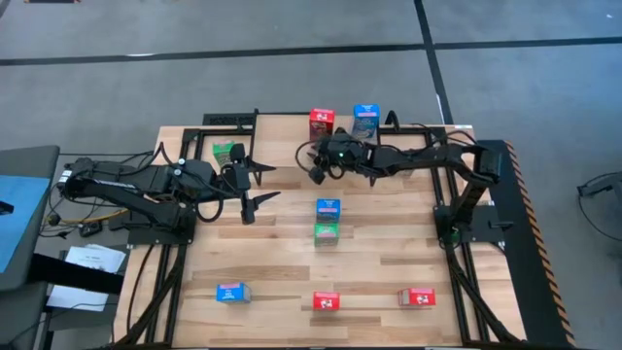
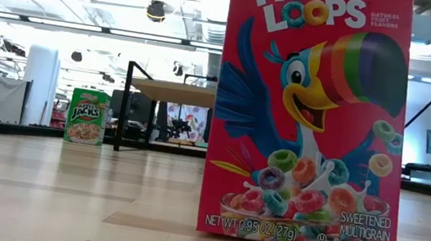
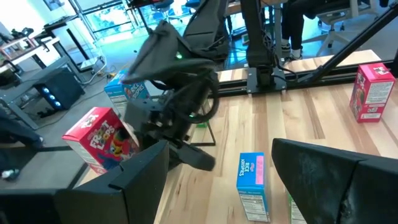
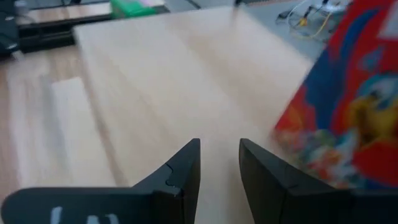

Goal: Stack cereal on shelf
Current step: Put the top red cereal box on the shelf, then put the top left green cereal box on the shelf

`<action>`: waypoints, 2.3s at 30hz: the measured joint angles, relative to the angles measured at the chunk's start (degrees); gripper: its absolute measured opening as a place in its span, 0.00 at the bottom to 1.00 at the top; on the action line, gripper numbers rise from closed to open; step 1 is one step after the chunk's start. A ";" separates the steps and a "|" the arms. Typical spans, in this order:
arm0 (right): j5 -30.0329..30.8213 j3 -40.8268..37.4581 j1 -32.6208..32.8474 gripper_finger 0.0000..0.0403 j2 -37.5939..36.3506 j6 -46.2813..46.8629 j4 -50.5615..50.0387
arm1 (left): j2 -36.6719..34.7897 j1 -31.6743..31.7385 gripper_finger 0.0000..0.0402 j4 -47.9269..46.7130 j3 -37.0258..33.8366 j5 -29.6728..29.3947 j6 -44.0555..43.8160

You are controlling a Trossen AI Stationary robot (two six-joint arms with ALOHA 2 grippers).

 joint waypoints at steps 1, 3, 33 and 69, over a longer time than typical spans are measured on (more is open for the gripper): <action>0.38 0.00 0.35 0.33 0.00 0.64 -0.76 | 0.00 0.01 0.68 0.01 0.00 0.00 0.00; 1.52 0.00 1.04 0.33 0.00 1.32 -2.09 | 0.00 0.00 0.68 -0.01 0.00 0.00 0.00; 10.17 -0.02 1.06 0.33 -7.56 3.51 -14.00 | 0.00 -0.01 0.68 -0.01 0.00 0.01 -0.20; 9.91 -0.02 0.86 0.33 -7.52 3.51 -12.52 | 0.00 0.00 0.68 -0.01 0.00 0.01 0.17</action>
